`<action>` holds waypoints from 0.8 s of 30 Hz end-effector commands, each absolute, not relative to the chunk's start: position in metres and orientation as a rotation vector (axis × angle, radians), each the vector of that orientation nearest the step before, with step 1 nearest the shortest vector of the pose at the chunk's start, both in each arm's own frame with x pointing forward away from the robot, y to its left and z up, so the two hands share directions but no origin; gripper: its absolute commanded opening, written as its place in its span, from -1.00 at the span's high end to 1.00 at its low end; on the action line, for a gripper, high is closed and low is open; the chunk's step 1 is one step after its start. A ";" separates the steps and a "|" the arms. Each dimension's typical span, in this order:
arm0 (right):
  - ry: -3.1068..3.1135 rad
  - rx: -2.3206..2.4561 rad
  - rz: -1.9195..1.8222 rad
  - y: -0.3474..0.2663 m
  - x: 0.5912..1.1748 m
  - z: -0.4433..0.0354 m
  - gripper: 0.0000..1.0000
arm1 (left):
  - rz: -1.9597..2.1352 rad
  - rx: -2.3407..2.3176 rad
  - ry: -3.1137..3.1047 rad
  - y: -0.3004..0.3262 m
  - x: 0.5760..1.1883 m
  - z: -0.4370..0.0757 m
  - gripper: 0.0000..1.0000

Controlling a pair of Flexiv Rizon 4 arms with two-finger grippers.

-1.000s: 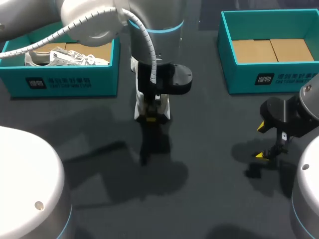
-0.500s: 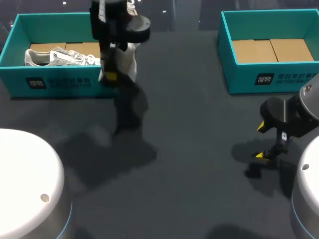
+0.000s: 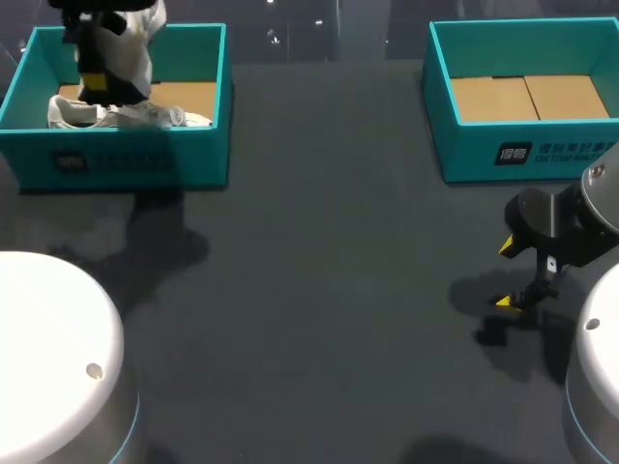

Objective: Take the shoe out of the shoebox, open the shoe tongue, remove and reinsert the insole, then place the shoe into the shoebox

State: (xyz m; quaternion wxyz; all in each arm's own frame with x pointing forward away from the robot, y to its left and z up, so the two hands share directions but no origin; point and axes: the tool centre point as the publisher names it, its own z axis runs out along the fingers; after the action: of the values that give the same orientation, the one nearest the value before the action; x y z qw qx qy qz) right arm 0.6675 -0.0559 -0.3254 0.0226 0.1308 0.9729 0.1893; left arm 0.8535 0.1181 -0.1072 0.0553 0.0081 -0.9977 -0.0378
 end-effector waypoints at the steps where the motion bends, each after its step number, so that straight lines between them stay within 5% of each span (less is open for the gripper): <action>1: 3.010 0.406 0.584 -0.056 0.665 -0.325 -1.00 | 0.058 0.013 -2.982 0.191 0.883 -0.101 1.00; 16: 3.010 0.406 0.584 -0.056 0.665 -0.325 -1.00 | 0.058 0.013 -2.982 0.191 0.883 -0.101 1.00; 24: 3.010 0.406 0.584 -0.056 0.665 -0.325 -1.00 | 0.026 -0.042 -2.996 0.245 0.952 -0.104 1.00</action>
State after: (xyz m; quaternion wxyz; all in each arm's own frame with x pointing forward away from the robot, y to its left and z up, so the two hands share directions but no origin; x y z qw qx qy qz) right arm 0.6675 -0.0559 -0.3253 0.0226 0.1308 0.9729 0.1893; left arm 0.9239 0.2276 -0.1083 0.0497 -0.0085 -0.9987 -0.0025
